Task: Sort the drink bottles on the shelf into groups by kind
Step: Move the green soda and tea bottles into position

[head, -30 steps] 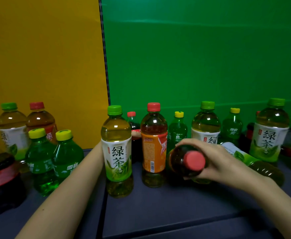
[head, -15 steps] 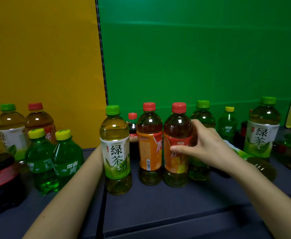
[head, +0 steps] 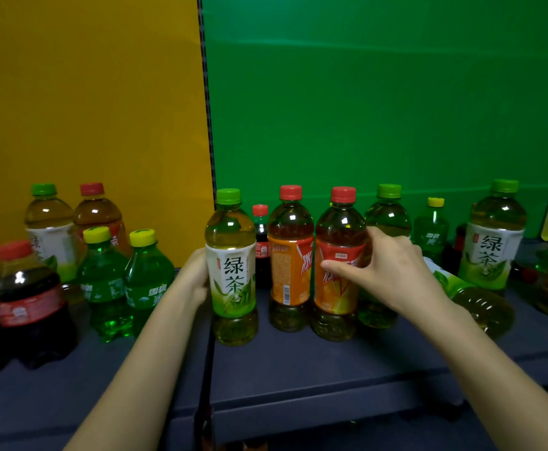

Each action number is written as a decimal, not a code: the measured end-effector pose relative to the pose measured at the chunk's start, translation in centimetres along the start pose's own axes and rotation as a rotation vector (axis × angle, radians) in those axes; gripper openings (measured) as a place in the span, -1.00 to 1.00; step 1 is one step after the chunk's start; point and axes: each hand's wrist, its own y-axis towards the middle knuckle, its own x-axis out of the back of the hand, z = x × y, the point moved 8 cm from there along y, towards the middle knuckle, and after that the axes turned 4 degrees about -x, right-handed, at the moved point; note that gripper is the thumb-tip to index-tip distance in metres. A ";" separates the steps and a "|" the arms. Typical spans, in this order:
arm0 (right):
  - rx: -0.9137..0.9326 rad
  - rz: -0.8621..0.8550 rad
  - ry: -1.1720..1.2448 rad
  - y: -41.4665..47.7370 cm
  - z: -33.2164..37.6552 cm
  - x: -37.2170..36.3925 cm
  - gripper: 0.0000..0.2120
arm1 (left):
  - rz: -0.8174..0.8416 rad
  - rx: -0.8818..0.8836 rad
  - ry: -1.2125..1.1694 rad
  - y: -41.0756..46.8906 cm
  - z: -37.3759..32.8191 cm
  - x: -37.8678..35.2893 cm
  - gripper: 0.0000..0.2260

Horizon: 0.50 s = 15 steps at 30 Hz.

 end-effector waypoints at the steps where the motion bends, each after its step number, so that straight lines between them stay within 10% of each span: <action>1: 0.001 -0.012 -0.038 -0.1 0.1 0.1 -0.40 | 0.021 -0.004 0.012 -0.5 -0.2 -0.1 -0.71; 9: -0.075 -0.036 -0.134 -1.9 -0.5 0.3 -0.26 | 0.031 -0.135 -0.019 -4.6 0.1 1.2 -0.73; 15: -0.127 -0.044 -0.019 -5.4 -2.6 1.6 -0.74 | -0.116 -0.586 0.402 -8.6 -0.9 3.8 -0.82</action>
